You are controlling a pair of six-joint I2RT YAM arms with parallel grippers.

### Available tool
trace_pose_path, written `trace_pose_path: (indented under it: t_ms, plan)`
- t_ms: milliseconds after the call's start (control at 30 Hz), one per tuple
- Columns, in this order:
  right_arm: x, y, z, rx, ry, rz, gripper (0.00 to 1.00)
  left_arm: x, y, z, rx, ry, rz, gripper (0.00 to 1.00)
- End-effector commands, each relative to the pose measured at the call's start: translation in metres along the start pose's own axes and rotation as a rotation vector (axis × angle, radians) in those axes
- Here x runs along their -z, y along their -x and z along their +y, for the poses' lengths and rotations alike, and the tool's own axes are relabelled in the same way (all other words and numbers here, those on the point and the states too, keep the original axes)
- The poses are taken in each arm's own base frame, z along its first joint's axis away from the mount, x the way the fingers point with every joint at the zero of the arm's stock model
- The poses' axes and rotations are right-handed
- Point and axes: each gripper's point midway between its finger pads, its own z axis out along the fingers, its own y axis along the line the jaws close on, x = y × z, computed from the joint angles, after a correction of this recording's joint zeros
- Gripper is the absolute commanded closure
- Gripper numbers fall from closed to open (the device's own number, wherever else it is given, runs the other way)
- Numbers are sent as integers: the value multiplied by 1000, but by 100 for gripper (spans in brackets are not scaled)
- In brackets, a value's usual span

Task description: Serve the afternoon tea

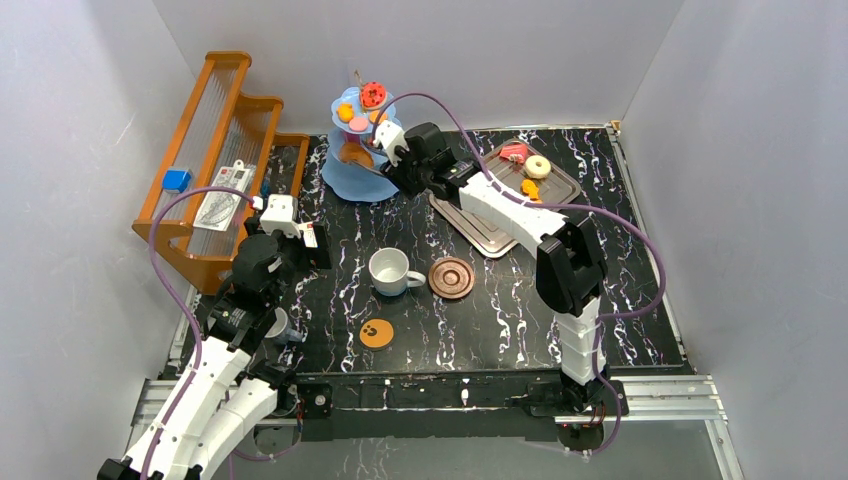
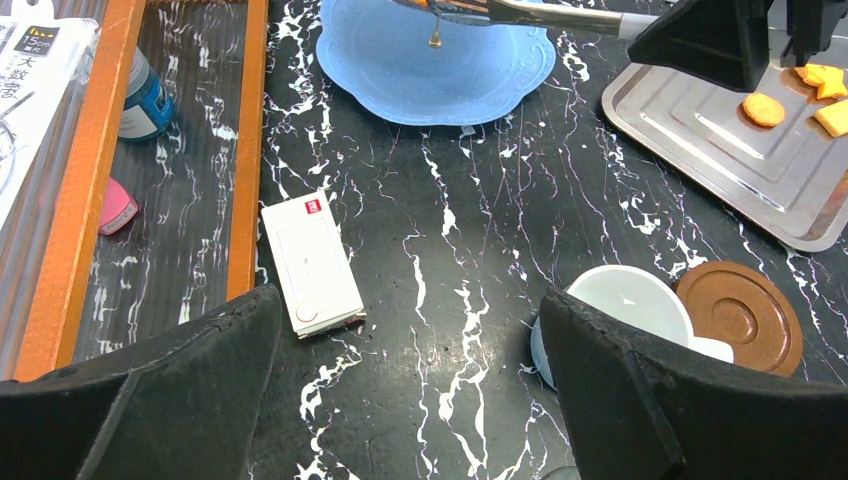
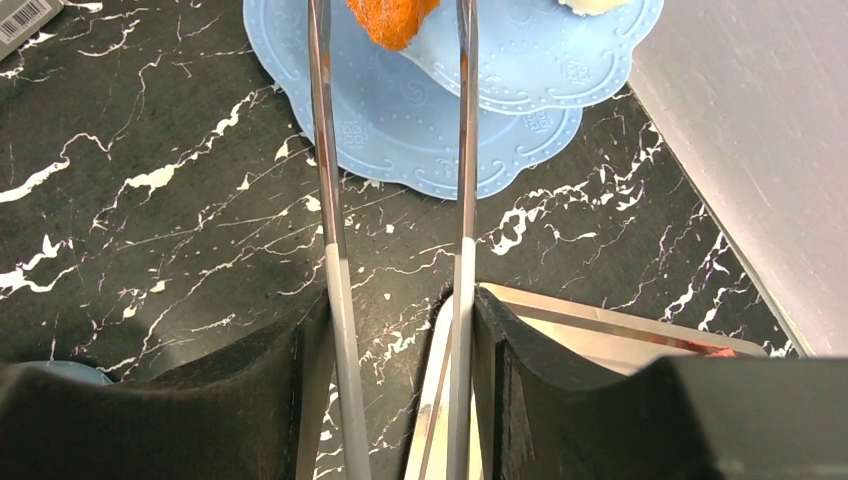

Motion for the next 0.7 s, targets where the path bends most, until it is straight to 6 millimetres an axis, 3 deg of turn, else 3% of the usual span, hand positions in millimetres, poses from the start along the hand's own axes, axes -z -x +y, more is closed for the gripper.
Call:
trace_pose_path:
  t_ms: [0,333,667]
  plan:
    - [40,61,-30,1,-101,-171,44,2,14,1,3,10,-36,2]
    - [44,57,-29,-9,-100,-156,44,0,14,0,2,4,-31,2]
    - [36,41,-12,-6,-22,-108,48,-1,12,-1,2,1,-25,2]
